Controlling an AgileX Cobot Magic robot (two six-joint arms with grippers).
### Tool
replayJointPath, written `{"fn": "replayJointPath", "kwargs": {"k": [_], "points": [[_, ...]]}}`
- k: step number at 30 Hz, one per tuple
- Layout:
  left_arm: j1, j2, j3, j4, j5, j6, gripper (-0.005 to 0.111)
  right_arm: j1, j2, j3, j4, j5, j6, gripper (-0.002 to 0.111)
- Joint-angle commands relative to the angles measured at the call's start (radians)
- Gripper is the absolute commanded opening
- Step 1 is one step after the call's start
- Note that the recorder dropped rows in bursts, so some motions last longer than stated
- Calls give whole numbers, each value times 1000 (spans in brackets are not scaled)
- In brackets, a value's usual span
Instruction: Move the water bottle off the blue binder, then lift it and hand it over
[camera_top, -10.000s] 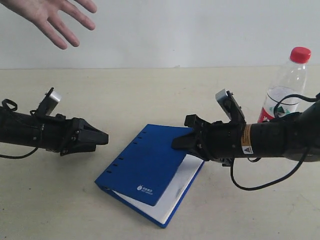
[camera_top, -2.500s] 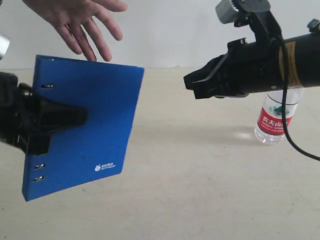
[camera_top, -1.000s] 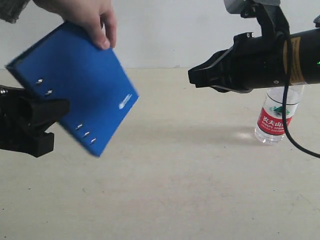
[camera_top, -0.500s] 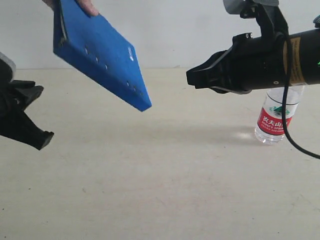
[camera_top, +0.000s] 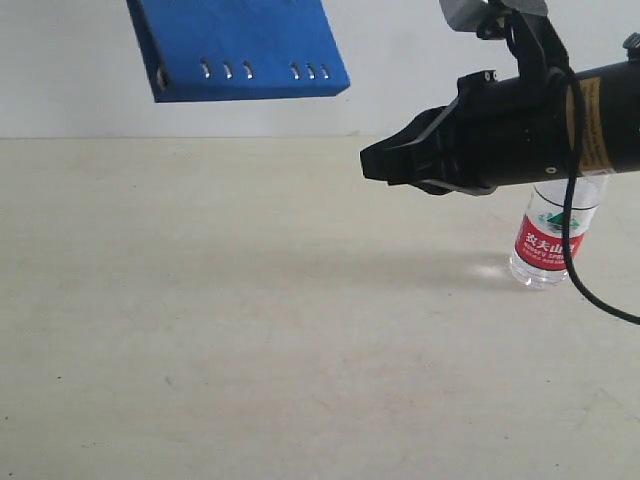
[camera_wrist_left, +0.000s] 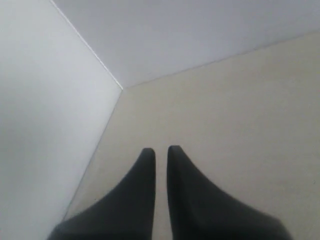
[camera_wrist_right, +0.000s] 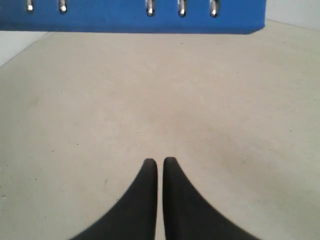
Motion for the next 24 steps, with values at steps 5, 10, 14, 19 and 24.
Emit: {"fn": "replayJointPath", "kwargs": {"k": [5, 10, 14, 19, 24], "points": [[52, -582, 3, 10, 437, -1, 5, -1, -9, -5, 1, -2, -6, 0], [52, -819, 7, 10, 706, -160, 5, -1, -9, -5, 1, -24, -6, 0], [52, -924, 55, 10, 768, -333, 5, -1, -9, -5, 1, -98, -6, 0], [52, -950, 201, 19, 720, -570, 5, -1, -16, -5, 1, -100, -6, 0], [52, -950, 346, 19, 534, -599, 5, -1, -86, -5, 1, -60, -2, 0]]}}
